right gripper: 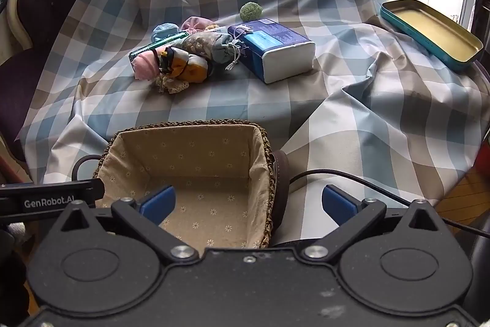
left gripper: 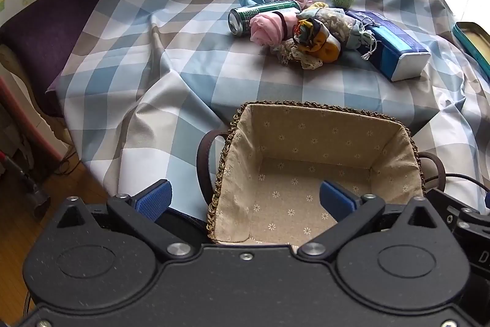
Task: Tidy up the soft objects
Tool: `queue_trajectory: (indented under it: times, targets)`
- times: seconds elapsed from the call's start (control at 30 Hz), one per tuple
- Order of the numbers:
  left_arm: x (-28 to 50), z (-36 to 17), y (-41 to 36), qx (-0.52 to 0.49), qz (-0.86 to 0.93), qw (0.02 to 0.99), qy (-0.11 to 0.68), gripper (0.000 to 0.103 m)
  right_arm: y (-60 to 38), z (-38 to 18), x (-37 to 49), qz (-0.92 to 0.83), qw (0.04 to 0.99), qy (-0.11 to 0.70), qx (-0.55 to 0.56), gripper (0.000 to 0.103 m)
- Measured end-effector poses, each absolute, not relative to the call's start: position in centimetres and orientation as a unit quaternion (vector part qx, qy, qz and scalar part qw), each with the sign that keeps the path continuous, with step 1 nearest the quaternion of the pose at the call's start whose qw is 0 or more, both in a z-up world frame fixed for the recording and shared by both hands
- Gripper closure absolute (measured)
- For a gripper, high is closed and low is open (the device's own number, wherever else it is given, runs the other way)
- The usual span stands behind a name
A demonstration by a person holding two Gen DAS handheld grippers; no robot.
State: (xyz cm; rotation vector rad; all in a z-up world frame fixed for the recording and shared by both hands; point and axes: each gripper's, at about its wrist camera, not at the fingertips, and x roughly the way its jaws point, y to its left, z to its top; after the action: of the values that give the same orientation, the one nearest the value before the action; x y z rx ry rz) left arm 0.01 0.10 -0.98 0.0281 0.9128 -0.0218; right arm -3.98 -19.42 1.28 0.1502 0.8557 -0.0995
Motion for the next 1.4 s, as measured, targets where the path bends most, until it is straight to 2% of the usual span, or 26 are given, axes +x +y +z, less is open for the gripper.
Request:
queue_trajectory:
  times: [1.4]
  targets:
    - [0.34,-0.96,-0.51,0.026,-0.006,0.892,0.451,0.003,-19.6,0.99,-3.68,-0.04,0.901,0.423,0.084,0.001]
